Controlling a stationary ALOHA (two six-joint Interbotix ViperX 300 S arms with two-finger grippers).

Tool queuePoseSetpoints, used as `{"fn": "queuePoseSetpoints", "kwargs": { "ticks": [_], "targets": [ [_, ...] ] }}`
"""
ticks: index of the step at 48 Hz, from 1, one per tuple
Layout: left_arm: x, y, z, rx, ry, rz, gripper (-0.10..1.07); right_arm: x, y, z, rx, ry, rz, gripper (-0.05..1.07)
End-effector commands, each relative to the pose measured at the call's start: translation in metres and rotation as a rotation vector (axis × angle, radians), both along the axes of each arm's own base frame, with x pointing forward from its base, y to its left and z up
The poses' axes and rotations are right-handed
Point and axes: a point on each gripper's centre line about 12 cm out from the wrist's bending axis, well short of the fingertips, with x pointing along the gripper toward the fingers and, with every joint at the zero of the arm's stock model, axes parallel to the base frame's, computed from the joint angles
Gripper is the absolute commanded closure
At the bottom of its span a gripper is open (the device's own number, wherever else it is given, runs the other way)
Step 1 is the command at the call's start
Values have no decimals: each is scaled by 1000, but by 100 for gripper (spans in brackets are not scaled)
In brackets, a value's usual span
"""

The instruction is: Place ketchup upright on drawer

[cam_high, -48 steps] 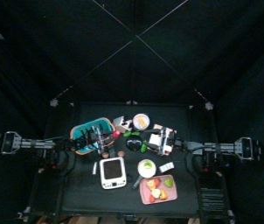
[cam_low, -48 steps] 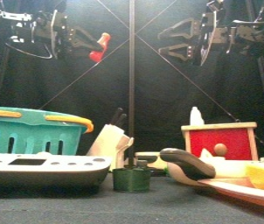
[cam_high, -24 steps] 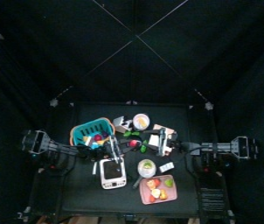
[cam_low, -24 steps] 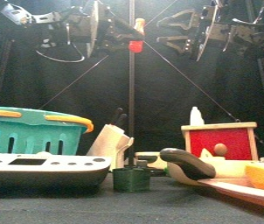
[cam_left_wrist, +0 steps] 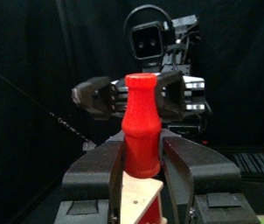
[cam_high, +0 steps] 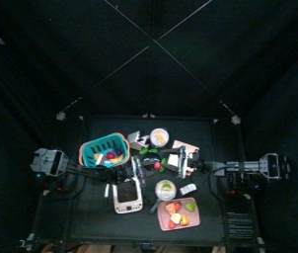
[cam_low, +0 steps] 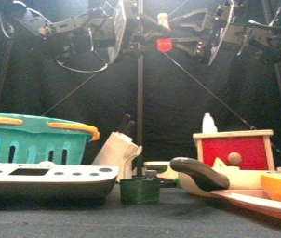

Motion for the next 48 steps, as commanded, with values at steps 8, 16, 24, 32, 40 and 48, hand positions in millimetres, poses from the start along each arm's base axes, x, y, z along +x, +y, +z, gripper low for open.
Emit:
{"fn": "queuePoseSetpoints", "kwargs": {
  "ticks": [8,16,24,32,40,48],
  "targets": [
    [-14,7,13,9,-75,28,43,-23,1,16,0,-67,-9,8],
    [-8,5,12,7,-76,24,43,-23,3,21,-6,-83,-2,8],
    [1,5,8,8,-73,24,43,-15,3,19,-5,-69,0,8],
    [6,5,8,10,-76,25,43,-5,3,15,-11,-51,8,8],
    [7,7,7,10,-75,28,43,3,6,13,-21,-40,24,8],
    [9,7,5,10,-70,30,43,9,5,14,-20,-39,25,8]
  ]
}}
